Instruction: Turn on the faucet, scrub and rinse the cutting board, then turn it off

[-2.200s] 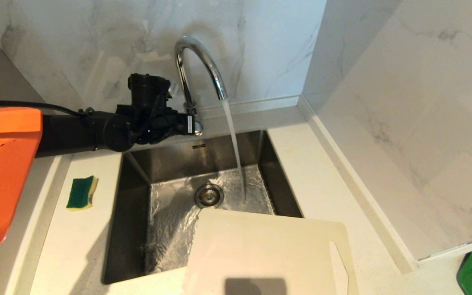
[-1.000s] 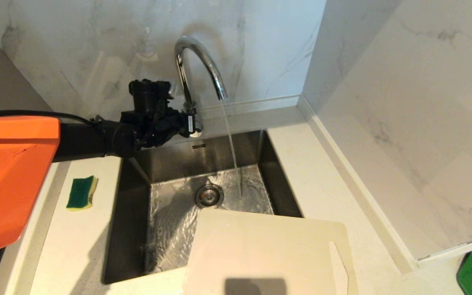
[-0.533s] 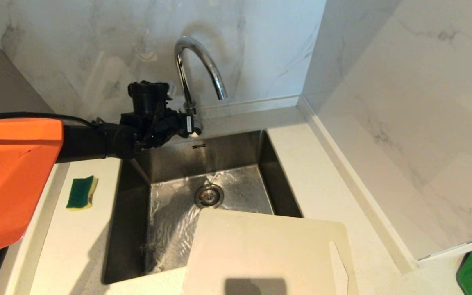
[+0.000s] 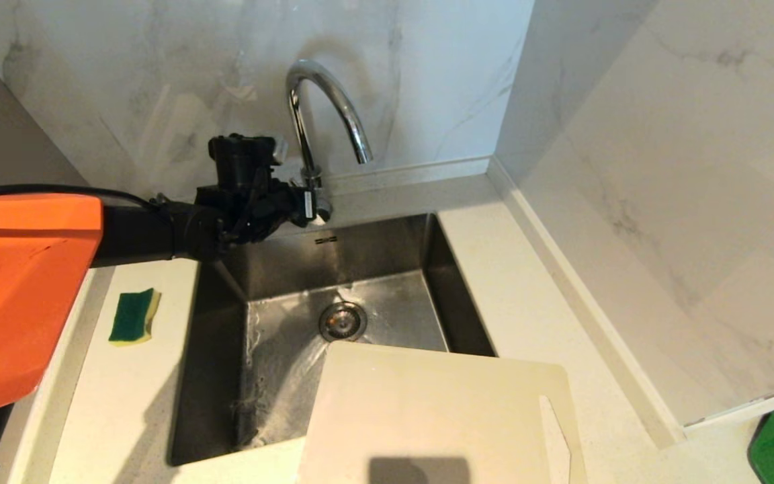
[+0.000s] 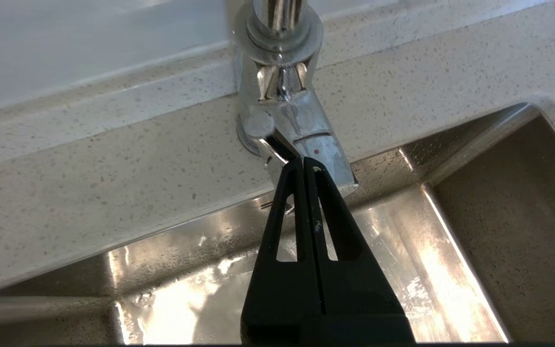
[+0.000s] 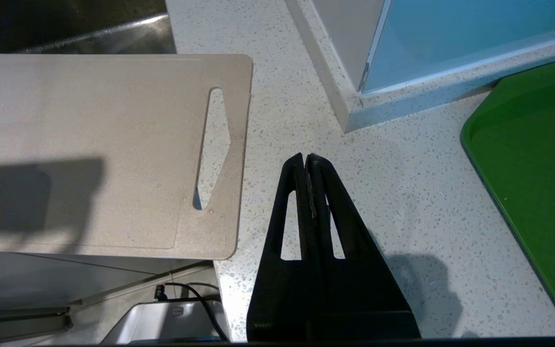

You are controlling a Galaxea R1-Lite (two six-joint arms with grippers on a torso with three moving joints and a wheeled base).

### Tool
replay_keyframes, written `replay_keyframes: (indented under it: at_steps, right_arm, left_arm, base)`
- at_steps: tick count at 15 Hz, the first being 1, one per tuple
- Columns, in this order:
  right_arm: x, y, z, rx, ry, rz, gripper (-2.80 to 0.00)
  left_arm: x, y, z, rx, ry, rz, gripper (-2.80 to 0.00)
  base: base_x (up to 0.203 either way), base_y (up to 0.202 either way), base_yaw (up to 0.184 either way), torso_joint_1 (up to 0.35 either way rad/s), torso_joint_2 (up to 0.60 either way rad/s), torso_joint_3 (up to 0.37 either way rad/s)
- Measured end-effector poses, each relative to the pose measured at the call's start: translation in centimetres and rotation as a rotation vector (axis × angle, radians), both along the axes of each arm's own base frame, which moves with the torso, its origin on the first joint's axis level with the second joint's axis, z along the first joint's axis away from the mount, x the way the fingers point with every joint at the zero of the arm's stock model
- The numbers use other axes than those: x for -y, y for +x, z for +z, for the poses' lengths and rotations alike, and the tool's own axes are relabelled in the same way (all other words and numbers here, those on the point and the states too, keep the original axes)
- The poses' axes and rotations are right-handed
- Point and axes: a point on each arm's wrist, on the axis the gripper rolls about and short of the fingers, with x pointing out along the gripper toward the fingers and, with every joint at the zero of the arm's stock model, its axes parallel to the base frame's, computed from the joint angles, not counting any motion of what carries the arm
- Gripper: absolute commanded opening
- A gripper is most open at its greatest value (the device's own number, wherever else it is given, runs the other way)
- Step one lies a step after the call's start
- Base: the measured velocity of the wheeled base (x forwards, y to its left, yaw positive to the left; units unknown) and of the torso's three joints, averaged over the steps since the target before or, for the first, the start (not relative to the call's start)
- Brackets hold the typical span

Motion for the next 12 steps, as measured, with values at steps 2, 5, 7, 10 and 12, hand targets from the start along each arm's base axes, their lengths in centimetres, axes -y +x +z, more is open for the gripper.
replay_keyframes:
  at_steps: [2, 5, 7, 10, 12]
  right_arm:
    - [0.0, 0.0, 0.0, 0.0, 0.0, 0.0, -2.8]
    - [0.0, 0.0, 0.0, 0.0, 0.0, 0.0, -2.8]
    - [0.0, 0.0, 0.0, 0.0, 0.0, 0.0, -2.8]
    - [0.0, 0.0, 0.0, 0.0, 0.0, 0.0, -2.8]
    - [0.0, 0.0, 0.0, 0.0, 0.0, 0.0, -2.8]
  left_arm:
    - [-0.4, -1.0, 1.0, -0.024, 0.009, 0.001, -2.8]
    - [-0.7, -4.0, 2.9, -0.094, 0.027, -0.015, -2.8]
    - [-1.4, -6.5, 4.6, -0.105, 0.029, -0.022, -2.8]
    - [-3.0, -11.0, 7.4, -0.111, 0.03, -0.028, -2.8]
    - [-4.7, -13.8, 9.1, -0.121, 0.031, -0.016, -2.8]
  base:
    - [0.0, 0.0, 0.0, 0.0, 0.0, 0.0]
    - [0.0, 0.0, 0.0, 0.0, 0.0, 0.0]
    - [0.0, 0.0, 0.0, 0.0, 0.0, 0.0]
    - [0.0, 0.0, 0.0, 0.0, 0.0, 0.0]
    - [0.0, 0.0, 0.0, 0.0, 0.0, 0.0]
